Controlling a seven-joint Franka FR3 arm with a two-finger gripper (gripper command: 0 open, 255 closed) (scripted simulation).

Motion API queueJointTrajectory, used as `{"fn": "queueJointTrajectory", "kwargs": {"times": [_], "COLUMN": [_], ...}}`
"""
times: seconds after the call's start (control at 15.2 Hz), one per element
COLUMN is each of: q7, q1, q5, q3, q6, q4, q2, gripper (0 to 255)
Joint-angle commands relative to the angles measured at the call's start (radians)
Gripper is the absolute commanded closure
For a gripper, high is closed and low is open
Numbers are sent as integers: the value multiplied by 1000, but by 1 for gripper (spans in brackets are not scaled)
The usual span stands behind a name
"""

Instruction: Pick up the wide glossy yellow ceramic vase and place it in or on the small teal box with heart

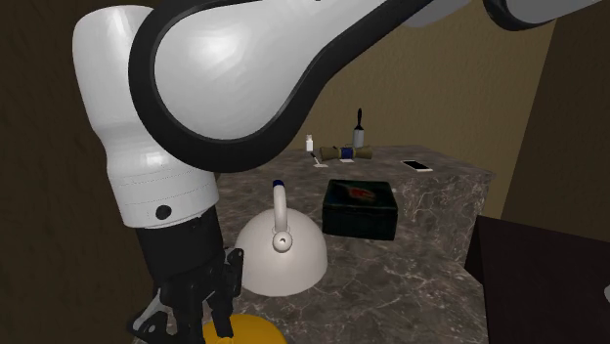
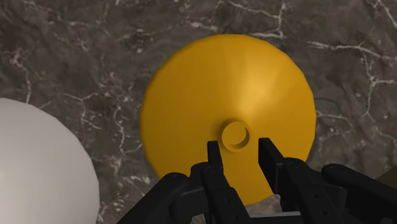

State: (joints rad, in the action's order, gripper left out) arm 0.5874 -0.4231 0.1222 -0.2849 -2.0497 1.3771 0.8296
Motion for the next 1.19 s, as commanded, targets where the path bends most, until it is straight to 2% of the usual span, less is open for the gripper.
{"fn": "queueJointTrajectory", "kwargs": {"times": [0.0,0.2,1.12], "q7": [0,0,0], "q1": [0,0,9], "q5": [0,0,-19], "q3": [0,0,-17], "q6": [0,0,126], "q4": [0,0,-30], "q2": [1,1,-96], "gripper": [255,255,255]}}
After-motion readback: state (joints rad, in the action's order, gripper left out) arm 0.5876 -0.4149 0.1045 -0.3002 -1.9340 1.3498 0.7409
